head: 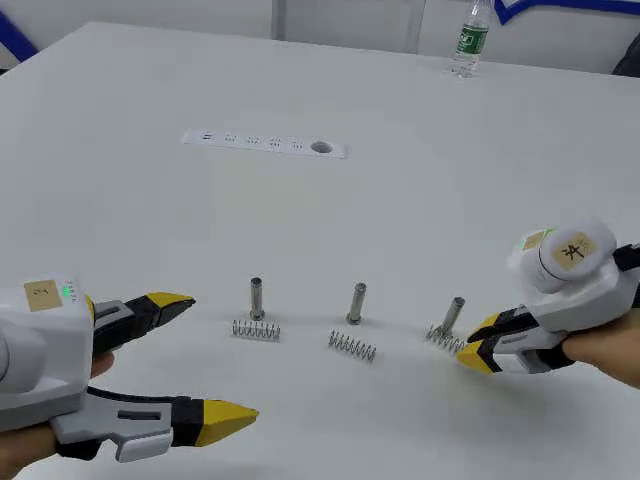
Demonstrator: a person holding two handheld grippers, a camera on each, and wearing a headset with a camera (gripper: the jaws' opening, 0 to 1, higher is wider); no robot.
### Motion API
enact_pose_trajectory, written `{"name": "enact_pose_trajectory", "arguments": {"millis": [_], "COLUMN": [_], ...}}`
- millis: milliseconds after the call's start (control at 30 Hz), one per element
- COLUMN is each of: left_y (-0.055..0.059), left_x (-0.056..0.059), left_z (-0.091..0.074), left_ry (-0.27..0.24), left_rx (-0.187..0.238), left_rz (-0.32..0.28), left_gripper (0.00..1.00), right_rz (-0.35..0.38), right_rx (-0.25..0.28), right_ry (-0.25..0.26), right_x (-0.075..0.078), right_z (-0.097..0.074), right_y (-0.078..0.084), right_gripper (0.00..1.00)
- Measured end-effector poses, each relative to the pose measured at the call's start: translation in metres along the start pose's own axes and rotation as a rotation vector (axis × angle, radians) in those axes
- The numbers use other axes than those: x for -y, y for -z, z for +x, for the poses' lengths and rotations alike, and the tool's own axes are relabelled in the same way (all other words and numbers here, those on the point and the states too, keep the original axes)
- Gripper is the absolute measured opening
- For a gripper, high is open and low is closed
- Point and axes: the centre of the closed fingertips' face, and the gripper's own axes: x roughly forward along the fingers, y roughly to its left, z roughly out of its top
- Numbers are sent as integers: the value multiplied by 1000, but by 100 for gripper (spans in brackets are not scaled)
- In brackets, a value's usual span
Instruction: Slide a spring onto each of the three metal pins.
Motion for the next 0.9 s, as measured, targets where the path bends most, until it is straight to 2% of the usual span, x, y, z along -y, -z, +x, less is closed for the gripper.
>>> {"name": "enact_pose_trajectory", "arguments": {"millis": [167,333,567,667,900], "left_y": [-2,-2,-3,-3,-3], "left_x": [1,3,8,10,20], "left_z": [0,0,1,2,6], "left_ry": [3,7,20,28,61], "left_rx": [2,1,0,-2,-8], "left_rz": [4,5,8,13,20], "left_gripper": [85,84,82,81,78], "right_rz": [-16,-7,9,-14,-39], "right_rx": [-18,-10,-9,-13,-8], "right_ry": [-10,-27,-39,-32,-56], "right_x": [1,1,-2,-3,-19], "right_z": [4,8,5,4,-5], "right_y": [4,3,4,5,2], "right_gripper": [16,14,12,12,12]}}
